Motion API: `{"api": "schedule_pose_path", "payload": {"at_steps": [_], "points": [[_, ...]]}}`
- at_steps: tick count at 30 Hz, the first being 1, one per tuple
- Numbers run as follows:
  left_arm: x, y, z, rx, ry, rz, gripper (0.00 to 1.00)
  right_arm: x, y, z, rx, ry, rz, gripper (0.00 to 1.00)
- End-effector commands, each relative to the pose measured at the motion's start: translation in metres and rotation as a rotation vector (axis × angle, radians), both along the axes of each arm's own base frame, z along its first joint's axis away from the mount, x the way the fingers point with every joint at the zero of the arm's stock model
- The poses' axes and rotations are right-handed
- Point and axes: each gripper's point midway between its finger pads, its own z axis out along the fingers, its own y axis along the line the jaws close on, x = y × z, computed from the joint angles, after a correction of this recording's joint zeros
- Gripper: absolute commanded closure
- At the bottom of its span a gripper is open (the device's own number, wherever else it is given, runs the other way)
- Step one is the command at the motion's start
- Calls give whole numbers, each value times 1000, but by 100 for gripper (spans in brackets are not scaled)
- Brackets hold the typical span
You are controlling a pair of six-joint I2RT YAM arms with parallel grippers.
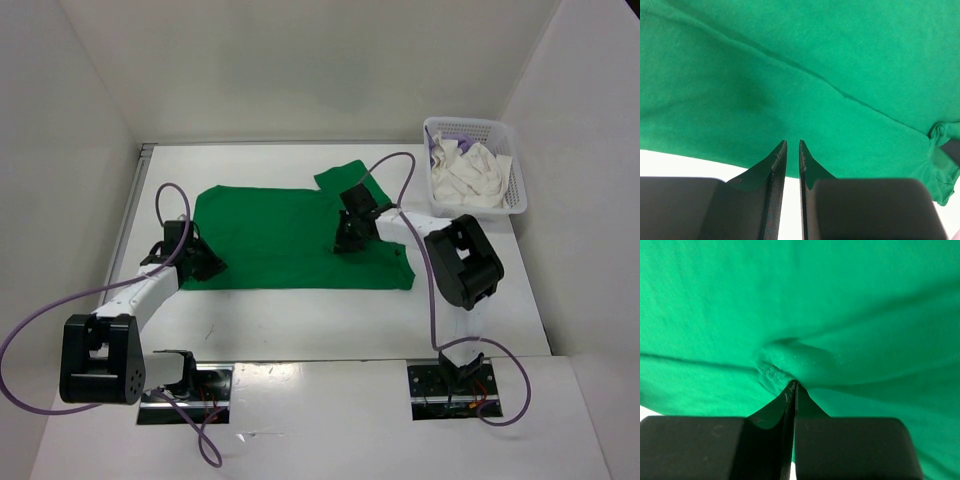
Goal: Fold and stack the t-shirts
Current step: Fold the flattened tshirt in 1/3 of the way
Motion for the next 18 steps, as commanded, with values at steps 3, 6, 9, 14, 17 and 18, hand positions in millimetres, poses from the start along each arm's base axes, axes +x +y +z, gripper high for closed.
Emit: {"api": "schedule_pose_path", "payload": {"at_steps": [3, 6, 9, 14, 17, 18], "points": [[1, 6, -3, 22, -10, 18, 78, 53, 10, 11, -4, -112, -15, 100], [-1, 6, -2, 22, -9, 18, 78, 81, 17, 15, 1, -130, -12, 100], [11, 6, 16, 22, -53, 18, 78, 109, 29, 39, 41, -164, -11, 100], [21, 6, 33, 22, -93, 18, 77, 103, 36, 94, 116, -224, 18, 99], [21, 5, 36, 15, -104, 13, 77, 76, 22, 77, 102, -181, 9, 96], [17, 3, 31, 8, -91, 7, 77, 66, 21, 86, 127, -184, 14, 96]]}}
